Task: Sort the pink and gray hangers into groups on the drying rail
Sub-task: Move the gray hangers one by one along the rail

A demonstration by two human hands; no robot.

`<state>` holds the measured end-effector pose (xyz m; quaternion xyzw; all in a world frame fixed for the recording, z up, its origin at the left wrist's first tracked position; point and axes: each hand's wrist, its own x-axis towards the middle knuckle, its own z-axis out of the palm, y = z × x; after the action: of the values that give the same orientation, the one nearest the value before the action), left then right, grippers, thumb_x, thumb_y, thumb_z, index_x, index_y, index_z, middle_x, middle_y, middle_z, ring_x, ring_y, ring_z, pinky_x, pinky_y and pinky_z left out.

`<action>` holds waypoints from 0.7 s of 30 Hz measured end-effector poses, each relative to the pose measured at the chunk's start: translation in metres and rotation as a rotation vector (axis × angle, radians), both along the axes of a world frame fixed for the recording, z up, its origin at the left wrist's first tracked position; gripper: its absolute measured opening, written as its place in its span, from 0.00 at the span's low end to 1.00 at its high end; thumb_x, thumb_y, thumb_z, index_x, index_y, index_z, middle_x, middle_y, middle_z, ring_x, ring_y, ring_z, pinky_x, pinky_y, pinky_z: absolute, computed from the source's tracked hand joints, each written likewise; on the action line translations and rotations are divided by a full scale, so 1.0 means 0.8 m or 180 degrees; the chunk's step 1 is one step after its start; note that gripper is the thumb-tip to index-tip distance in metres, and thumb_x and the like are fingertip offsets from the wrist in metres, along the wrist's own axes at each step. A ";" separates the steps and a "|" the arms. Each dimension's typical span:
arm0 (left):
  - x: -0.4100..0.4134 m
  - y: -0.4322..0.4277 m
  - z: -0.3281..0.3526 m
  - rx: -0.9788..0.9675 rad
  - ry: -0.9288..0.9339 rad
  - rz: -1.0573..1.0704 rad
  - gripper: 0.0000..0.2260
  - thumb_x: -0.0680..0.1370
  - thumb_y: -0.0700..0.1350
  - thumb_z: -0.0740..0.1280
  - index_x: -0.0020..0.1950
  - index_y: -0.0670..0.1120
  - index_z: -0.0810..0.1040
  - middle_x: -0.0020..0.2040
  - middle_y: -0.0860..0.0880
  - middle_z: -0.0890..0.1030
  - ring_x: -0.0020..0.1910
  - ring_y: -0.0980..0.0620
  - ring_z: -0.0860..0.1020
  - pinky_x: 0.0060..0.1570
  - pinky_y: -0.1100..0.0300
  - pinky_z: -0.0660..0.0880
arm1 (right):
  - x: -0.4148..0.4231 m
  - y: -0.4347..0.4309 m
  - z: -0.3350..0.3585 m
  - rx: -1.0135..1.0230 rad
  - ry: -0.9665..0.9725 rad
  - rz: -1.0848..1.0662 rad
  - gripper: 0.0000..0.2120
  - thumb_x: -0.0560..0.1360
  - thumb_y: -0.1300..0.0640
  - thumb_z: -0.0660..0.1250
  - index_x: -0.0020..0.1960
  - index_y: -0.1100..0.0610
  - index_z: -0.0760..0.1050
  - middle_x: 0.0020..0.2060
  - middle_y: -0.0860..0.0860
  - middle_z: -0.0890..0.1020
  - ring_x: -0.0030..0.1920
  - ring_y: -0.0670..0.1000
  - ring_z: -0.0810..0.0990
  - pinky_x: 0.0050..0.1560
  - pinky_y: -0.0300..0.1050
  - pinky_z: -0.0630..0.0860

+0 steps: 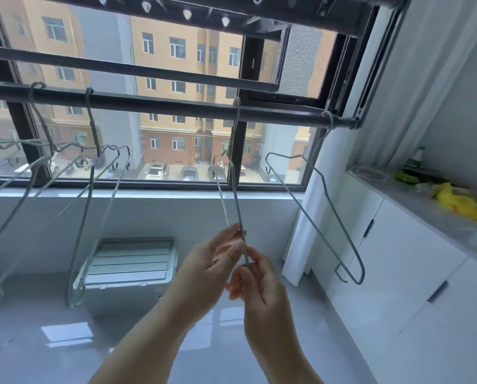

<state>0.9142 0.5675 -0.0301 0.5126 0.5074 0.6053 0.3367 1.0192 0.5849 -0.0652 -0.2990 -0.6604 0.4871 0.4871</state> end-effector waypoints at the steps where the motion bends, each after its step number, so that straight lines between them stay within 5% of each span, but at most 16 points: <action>1: 0.008 0.003 0.001 -0.0019 -0.0002 -0.0076 0.12 0.77 0.45 0.61 0.56 0.60 0.72 0.51 0.62 0.78 0.38 0.67 0.78 0.37 0.75 0.74 | 0.007 0.002 -0.001 -0.0004 0.0018 -0.0061 0.15 0.79 0.62 0.56 0.55 0.44 0.73 0.34 0.49 0.79 0.34 0.44 0.76 0.39 0.37 0.75; 10: 0.065 0.028 0.009 -0.0239 0.0099 -0.0532 0.17 0.78 0.42 0.61 0.67 0.49 0.68 0.52 0.50 0.78 0.32 0.58 0.75 0.32 0.71 0.73 | 0.061 0.021 -0.001 -0.0069 0.0159 -0.0514 0.18 0.79 0.62 0.56 0.52 0.40 0.76 0.37 0.51 0.81 0.33 0.44 0.76 0.38 0.38 0.75; 15: 0.087 0.036 0.010 -0.0308 0.0110 -0.0717 0.18 0.78 0.43 0.61 0.68 0.46 0.67 0.40 0.49 0.76 0.26 0.59 0.72 0.32 0.68 0.71 | 0.082 0.027 0.001 -0.0110 0.0120 -0.0651 0.21 0.78 0.62 0.56 0.50 0.35 0.75 0.37 0.48 0.82 0.33 0.44 0.76 0.41 0.40 0.77; 21: 0.101 0.039 0.008 -0.0326 0.0168 -0.0657 0.18 0.78 0.43 0.61 0.69 0.47 0.67 0.41 0.50 0.76 0.28 0.58 0.72 0.33 0.69 0.72 | 0.100 0.034 0.001 -0.0143 0.0024 -0.0613 0.17 0.78 0.63 0.56 0.53 0.44 0.77 0.37 0.54 0.82 0.32 0.44 0.75 0.42 0.45 0.76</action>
<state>0.9947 0.5989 -0.0235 0.5600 0.4909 0.5269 0.4095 1.0996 0.6124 -0.0643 -0.3700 -0.6157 0.4538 0.5273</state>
